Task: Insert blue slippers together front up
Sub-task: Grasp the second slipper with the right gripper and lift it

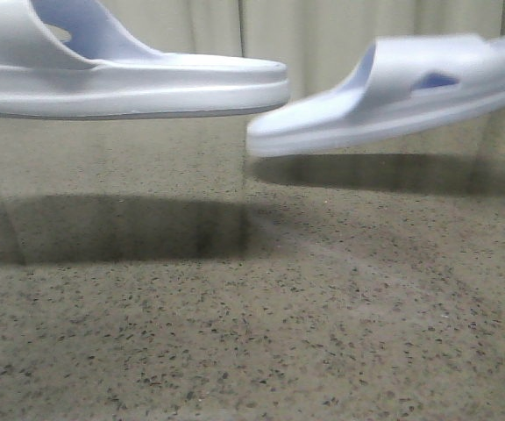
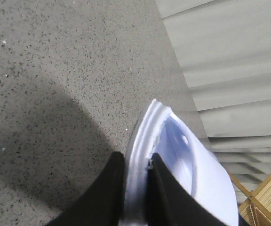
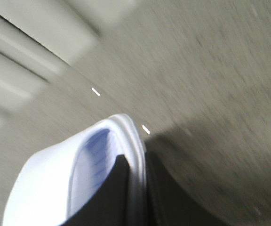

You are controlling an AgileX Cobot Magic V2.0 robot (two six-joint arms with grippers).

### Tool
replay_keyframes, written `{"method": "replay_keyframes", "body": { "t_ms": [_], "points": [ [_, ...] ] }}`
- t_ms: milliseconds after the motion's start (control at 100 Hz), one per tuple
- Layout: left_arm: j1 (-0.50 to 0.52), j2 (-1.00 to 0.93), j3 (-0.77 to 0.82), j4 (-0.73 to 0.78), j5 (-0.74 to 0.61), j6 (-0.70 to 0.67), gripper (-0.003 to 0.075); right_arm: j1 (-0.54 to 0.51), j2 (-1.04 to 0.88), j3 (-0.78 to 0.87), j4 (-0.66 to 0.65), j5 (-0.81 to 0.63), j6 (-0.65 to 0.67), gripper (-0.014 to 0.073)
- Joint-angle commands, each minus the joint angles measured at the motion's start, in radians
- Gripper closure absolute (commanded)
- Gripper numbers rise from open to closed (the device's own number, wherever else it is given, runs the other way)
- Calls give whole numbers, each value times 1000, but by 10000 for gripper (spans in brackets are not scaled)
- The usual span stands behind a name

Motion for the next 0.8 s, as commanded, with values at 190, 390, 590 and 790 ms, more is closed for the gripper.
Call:
{"method": "replay_keyframes", "body": {
  "t_ms": [190,390,590,790],
  "points": [
    [2,-3,-28,-53,-20,0,704,-3,-171,-129,-21,-23,-1,700],
    [2,-3,-28,-57,-37,0,704,-3,-262,-161,-21,155,-1,700],
    [2,-3,-28,-77,-33,0,704,-3,-325,-161,22,346,-1,701],
    [2,-3,-28,-86,-12,0,704,-3,-332,-160,55,447,-3,701]
  ]
}}
